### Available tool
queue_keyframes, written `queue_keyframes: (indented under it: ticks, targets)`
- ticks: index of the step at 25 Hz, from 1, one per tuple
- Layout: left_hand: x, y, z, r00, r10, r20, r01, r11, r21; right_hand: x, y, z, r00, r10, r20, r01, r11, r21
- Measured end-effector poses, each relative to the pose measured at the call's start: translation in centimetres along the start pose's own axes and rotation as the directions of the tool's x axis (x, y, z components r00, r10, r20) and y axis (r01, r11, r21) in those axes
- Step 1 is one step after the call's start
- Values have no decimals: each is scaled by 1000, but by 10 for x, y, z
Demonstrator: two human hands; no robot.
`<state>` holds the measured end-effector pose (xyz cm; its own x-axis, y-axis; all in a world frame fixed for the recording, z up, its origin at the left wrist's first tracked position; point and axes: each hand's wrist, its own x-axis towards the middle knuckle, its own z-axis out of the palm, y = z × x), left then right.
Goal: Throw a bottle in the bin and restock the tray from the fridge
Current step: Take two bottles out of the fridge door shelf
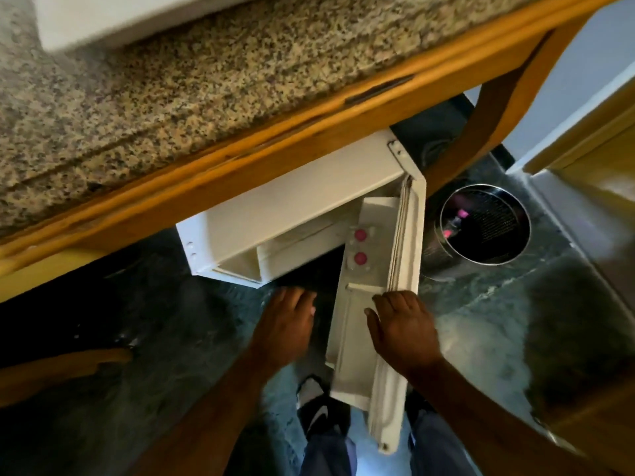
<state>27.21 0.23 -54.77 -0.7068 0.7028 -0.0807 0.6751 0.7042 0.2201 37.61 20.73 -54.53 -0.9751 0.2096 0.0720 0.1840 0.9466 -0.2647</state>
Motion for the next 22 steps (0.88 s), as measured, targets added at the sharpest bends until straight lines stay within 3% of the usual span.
queue_keyframes:
  ticks: [4, 10, 14, 17, 19, 20, 21, 22]
  targets:
    - [58, 21, 11, 984, 108, 140, -116, 992, 55, -14, 21, -3, 977, 207, -50, -206, 978, 32]
    - [144, 52, 51, 931, 275, 239, -305, 947, 98, -30, 56, 1, 907, 367, -208, -348, 930, 122]
    - [173, 65, 82, 893, 329, 306, -380, 917, 122, -29, 69, -2, 889, 337, -309, -319, 942, 108]
    - [185, 62, 102, 881, 334, 335, -383, 919, 91, -18, 44, 17, 902, 211, -377, -191, 977, 89]
    - [192, 58, 111, 874, 326, 360, -362, 931, 37, 5, 18, 41, 932, 244, -269, -215, 967, 134]
    - [196, 56, 115, 873, 322, 366, -354, 935, 21, 24, 8, 55, 924, 355, -144, -319, 921, 224]
    - [200, 53, 120, 876, 314, 365, -335, 942, -6, 46, 4, 66, 869, 495, 22, -473, 815, 336]
    - [202, 49, 120, 886, 308, 348, -316, 948, -35, 68, 6, 74, 765, 610, 208, -635, 659, 403]
